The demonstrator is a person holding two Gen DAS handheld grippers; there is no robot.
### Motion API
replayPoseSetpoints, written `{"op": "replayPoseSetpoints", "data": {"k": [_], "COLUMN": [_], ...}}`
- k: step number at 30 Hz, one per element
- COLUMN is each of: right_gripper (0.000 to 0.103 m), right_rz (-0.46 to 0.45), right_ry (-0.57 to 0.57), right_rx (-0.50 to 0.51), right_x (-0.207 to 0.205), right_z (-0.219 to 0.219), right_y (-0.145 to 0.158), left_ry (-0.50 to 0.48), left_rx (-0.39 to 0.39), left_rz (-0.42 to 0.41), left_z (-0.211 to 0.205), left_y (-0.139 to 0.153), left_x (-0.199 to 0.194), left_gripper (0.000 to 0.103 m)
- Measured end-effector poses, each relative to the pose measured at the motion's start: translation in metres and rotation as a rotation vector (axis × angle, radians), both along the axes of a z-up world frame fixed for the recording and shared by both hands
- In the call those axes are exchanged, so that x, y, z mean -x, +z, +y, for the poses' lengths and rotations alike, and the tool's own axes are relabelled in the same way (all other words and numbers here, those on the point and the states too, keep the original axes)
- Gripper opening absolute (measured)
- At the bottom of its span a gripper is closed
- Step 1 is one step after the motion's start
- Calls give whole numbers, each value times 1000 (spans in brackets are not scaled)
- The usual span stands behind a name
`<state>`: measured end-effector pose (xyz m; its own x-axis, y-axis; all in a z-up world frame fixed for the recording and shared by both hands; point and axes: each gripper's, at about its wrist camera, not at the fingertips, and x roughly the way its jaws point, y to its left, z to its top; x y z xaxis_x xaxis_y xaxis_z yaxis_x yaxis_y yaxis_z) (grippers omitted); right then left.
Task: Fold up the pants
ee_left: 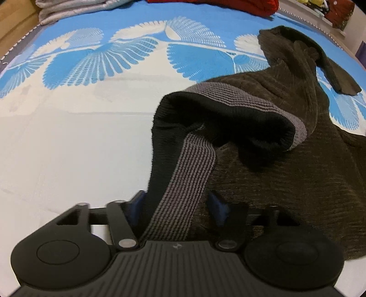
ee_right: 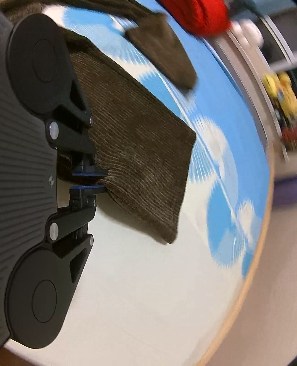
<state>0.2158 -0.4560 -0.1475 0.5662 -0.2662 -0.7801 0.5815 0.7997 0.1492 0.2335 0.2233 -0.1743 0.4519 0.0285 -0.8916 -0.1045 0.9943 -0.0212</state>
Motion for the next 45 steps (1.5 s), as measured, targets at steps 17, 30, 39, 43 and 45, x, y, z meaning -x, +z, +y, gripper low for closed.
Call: {"op": "replayPoseSetpoints", "data": {"k": [17, 30, 39, 43, 45], "right_gripper": [25, 37, 8, 7, 7], "right_rz": [216, 228, 175, 66, 12], "right_ry": [-174, -181, -166, -155, -117], "right_rx": [-138, -147, -102, -66, -30], "right_x": [59, 63, 56, 59, 60], "right_z": [-69, -71, -74, -71, -65], "right_y": [-24, -32, -24, -4, 8], "left_ry": [4, 7, -23, -33, -23], "left_rx": [98, 135, 97, 91, 96], "left_rz": [48, 129, 89, 66, 41], "left_z": [12, 5, -3, -3, 2], "left_y": [22, -1, -1, 7, 15], "left_x": [64, 43, 35, 38, 41], "left_gripper": [27, 73, 54, 36, 27]}}
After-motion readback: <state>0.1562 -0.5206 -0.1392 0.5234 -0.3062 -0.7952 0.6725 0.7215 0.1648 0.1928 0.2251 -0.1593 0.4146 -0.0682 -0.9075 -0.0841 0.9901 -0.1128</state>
